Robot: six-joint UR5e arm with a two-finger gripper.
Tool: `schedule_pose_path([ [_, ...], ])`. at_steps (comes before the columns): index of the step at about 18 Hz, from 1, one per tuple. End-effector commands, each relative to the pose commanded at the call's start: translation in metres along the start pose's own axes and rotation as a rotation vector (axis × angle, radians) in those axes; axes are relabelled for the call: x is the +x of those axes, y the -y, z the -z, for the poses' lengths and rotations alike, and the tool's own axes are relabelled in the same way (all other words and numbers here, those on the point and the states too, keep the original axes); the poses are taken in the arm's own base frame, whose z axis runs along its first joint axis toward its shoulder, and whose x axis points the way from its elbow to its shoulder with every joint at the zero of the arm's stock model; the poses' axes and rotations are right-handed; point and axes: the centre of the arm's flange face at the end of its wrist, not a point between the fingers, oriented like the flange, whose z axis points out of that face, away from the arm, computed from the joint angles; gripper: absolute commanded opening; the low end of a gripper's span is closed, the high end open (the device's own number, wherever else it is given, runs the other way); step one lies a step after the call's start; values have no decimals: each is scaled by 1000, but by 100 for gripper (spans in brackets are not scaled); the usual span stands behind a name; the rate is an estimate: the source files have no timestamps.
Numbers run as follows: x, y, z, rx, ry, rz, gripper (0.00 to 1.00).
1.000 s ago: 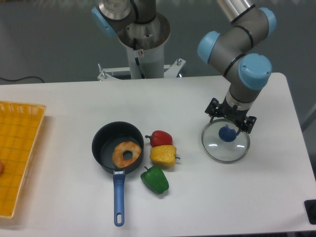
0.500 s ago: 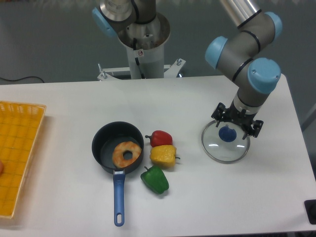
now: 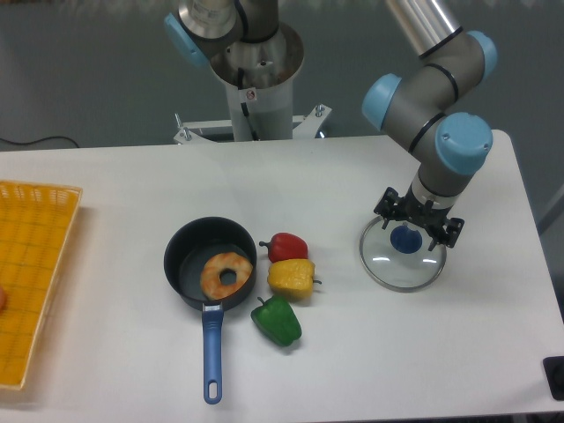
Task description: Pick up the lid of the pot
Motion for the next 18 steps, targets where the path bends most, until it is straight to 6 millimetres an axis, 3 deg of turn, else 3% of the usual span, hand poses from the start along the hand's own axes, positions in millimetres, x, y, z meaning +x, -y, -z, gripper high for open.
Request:
schedule_pose_path([
  [18, 0, -2, -18, -37, 11, -1, 100],
])
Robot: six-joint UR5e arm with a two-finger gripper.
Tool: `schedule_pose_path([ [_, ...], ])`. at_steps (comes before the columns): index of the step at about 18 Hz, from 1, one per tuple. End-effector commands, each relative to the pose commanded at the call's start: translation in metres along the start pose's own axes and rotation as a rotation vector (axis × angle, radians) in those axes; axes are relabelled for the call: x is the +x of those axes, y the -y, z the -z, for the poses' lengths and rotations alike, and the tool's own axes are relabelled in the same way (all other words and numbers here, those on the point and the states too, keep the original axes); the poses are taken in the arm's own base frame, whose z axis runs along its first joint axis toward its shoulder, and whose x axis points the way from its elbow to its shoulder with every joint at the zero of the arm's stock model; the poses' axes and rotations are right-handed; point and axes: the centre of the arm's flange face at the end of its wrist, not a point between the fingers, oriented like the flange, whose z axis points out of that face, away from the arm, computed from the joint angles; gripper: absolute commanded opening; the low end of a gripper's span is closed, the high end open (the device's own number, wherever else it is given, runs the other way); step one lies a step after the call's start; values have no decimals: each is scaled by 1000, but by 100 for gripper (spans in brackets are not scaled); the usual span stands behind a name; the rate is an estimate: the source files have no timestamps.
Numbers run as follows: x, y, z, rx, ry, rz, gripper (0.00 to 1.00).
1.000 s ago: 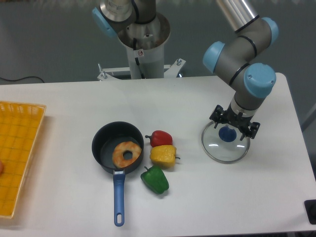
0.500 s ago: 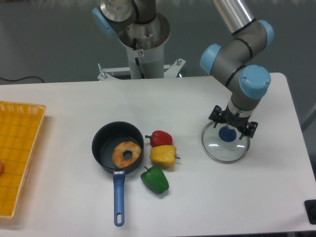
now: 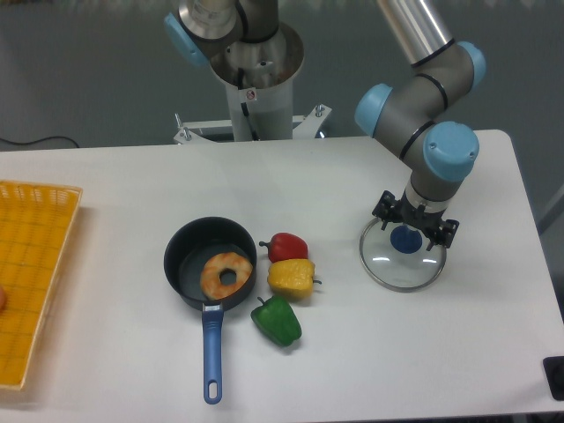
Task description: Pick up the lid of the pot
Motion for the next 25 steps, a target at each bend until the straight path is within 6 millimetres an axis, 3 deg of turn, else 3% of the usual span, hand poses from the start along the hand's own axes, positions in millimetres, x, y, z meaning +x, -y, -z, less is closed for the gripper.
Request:
schedule_pose_path([
  [14, -3, 3, -8, -4, -10, -6, 100],
  [25, -4, 4, -7, -1, -8, -9, 83],
])
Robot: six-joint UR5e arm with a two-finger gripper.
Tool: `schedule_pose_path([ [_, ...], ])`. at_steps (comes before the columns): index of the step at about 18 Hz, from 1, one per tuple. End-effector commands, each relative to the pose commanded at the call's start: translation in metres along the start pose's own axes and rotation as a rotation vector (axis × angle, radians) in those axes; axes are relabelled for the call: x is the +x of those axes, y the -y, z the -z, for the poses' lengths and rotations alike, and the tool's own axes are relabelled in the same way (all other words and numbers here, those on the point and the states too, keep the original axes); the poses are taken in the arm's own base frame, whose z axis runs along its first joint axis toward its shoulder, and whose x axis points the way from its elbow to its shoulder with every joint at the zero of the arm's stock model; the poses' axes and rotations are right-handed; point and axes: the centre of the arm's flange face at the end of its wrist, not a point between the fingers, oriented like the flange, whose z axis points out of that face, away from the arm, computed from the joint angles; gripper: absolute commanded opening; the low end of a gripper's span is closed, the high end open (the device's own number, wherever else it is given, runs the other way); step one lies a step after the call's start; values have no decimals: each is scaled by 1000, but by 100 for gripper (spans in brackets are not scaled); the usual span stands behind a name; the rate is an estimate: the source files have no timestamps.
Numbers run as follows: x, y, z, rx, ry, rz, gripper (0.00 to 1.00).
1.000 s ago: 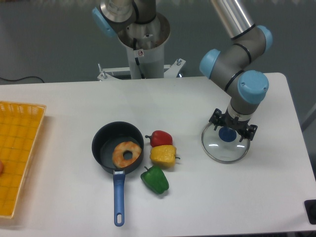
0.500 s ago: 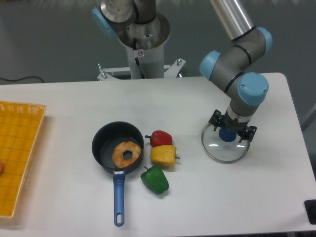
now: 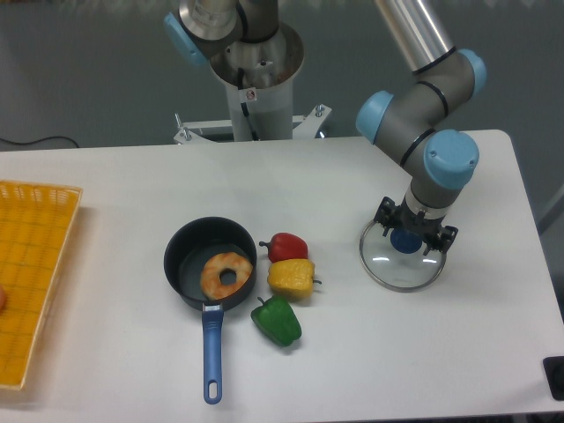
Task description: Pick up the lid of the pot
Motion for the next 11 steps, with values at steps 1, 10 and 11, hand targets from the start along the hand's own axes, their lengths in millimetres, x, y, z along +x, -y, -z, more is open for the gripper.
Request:
schedule_pose_path([
  [1, 0, 0, 0, -1, -1, 0, 83],
  [10, 2, 3, -1, -1, -3, -8, 71],
  [11, 2, 3, -1, -1, -3, -8, 70],
])
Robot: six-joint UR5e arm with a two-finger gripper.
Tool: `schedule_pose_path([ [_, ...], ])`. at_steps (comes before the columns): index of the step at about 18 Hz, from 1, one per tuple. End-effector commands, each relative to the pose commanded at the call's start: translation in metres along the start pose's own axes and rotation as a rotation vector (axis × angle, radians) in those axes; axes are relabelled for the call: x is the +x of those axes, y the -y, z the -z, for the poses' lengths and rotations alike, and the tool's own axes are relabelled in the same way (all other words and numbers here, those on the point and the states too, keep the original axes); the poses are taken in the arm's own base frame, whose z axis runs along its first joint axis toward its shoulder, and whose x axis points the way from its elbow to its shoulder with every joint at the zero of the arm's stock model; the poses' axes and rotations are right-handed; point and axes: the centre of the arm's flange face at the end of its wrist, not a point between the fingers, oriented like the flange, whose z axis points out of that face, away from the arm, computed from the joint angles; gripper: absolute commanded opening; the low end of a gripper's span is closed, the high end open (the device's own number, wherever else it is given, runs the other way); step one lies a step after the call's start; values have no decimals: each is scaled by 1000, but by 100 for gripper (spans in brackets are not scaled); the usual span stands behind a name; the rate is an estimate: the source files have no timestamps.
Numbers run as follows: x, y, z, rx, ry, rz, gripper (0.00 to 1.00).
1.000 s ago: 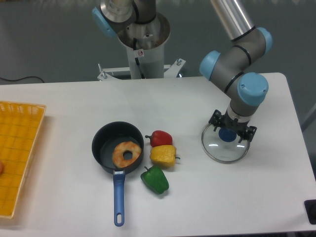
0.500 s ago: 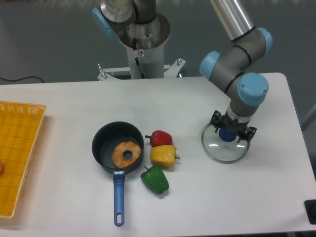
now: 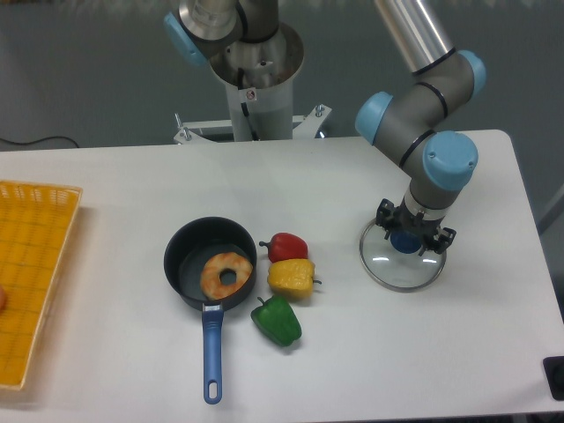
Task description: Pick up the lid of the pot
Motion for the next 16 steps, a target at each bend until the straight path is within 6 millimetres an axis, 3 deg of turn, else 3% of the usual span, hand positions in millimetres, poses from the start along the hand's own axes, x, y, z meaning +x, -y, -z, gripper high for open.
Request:
schedule_pose_path([
  [11, 0, 0, 1, 1, 1, 0, 43],
  [16, 3, 1, 7, 1, 4, -2, 43],
])
